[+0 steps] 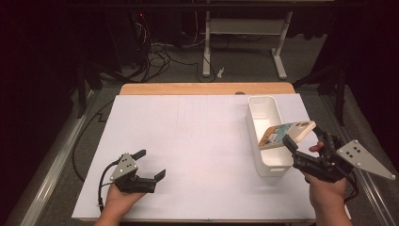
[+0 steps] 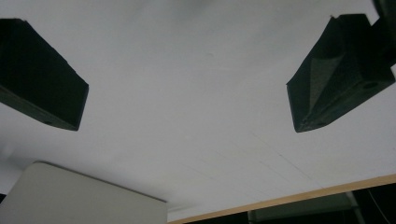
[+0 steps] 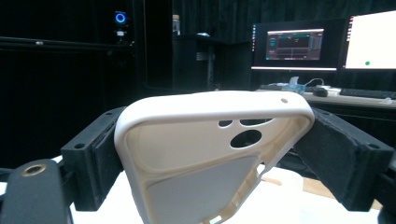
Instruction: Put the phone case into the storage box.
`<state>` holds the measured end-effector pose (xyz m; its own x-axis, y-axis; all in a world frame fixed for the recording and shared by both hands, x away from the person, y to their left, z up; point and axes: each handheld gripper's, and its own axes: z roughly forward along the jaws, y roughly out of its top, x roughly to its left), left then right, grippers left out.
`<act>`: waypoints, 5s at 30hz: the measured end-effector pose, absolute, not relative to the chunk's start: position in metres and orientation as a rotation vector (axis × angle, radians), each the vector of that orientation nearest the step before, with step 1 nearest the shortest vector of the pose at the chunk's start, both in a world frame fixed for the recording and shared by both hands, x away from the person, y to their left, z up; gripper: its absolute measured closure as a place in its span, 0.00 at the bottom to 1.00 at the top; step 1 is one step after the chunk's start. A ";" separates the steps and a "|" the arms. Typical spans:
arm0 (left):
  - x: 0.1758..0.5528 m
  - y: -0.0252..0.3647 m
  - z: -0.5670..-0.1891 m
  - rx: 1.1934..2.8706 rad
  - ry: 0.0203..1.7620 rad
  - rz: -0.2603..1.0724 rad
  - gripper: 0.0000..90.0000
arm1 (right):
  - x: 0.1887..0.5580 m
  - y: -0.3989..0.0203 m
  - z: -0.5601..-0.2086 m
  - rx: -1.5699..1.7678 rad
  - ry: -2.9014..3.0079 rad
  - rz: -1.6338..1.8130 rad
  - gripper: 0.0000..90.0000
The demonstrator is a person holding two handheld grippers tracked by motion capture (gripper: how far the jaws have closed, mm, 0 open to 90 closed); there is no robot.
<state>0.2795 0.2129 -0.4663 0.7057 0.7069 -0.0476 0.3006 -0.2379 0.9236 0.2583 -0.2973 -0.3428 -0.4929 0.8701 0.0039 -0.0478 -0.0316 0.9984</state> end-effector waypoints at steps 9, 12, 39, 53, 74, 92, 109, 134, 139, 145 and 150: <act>0.280 0.212 -0.467 1.826 0.798 0.469 0.00 | 0.259 -0.308 -0.343 0.919 1.492 1.608 0.15; 0.280 0.213 -0.467 1.822 0.798 0.457 0.00 | 0.259 -0.310 -0.344 0.925 1.487 1.590 0.15; 0.280 0.212 -0.465 1.818 0.782 0.455 0.00 | 0.271 -0.302 -0.338 0.968 1.435 1.506 0.15; 0.280 0.214 -0.464 1.811 0.780 0.465 0.00 | 0.296 -0.284 -0.324 0.992 1.403 1.435 0.15; 0.280 0.216 -0.464 1.803 0.776 0.456 0.00 | 0.349 -0.269 -0.327 1.079 1.406 1.349 0.15; 0.279 0.217 -0.463 1.795 0.763 0.448 0.00 | 0.395 -0.256 -0.343 1.158 1.419 1.273 0.15; 0.279 0.217 -0.463 1.788 0.759 0.442 0.00 | 0.424 -0.252 -0.357 1.251 1.426 1.216 0.15; 0.278 0.218 -0.462 1.774 0.758 0.424 0.00 | 0.446 -0.247 -0.379 1.362 1.443 1.145 0.14; 0.277 0.218 -0.462 1.774 0.758 0.422 0.00 | 0.447 -0.245 -0.382 1.363 1.463 1.134 0.14; 0.277 0.218 -0.463 1.776 0.757 0.420 0.00 | 0.449 -0.243 -0.385 1.361 1.469 1.121 0.14; 0.277 0.218 -0.463 1.780 0.755 0.417 0.00 | 0.450 -0.242 -0.387 1.367 1.465 1.113 0.14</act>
<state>0.2775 0.2182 -0.4630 0.7346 0.6731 -0.0853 0.2855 -0.1926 0.9388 0.4497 -0.2421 -0.3868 -0.0701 0.9975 0.0011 0.2685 0.0178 0.9631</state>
